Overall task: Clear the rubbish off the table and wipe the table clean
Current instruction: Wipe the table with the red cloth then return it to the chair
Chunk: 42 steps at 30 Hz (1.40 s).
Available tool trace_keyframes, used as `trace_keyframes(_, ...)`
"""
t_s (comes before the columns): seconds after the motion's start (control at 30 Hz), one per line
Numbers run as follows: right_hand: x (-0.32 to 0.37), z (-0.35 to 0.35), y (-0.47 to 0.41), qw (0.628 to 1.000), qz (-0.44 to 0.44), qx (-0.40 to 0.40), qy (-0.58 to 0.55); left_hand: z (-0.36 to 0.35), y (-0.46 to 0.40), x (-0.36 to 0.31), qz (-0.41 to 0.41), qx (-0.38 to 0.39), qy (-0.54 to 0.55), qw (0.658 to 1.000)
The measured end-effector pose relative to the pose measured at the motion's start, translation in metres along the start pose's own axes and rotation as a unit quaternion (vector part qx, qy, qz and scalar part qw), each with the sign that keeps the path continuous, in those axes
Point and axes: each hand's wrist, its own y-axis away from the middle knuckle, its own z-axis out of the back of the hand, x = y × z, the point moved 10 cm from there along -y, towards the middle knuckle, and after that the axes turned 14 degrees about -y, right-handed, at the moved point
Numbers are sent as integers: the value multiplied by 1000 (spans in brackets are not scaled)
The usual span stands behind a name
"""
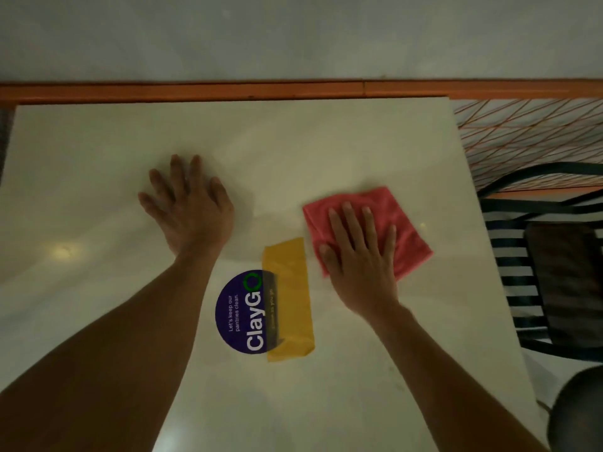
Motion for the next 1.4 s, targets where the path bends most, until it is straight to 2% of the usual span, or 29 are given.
trace_keyframes(0.13,-12,-1,82,998,-55,-13,16,1,-1,-4,-12,6,9,1000)
trace_keyframes(0.4,-17,2,78,997,-78,-10,3,5,39,-25,-51,7,78,996)
trace_keyframes(0.57,-32,11,41,997,-69,-12,-14,11,104,-76,-79,14,98,992)
trace_keyframes(0.67,-44,20,13,998,-50,-25,-11,5,125,-85,-92,21,62,994)
trace_keyframes(0.83,-69,41,-50,997,-38,-62,4,8,124,-85,-79,-2,44,996)
trace_keyframes(0.97,-93,51,-110,999,-42,-18,2,6,122,-84,-66,4,30,997)
trace_keyframes(1.1,-102,59,-157,999,-51,-11,0,4,120,-83,-60,7,13,998)
trace_keyframes(1.4,-99,61,-172,999,-32,0,1,6,117,-79,-58,9,0,998)
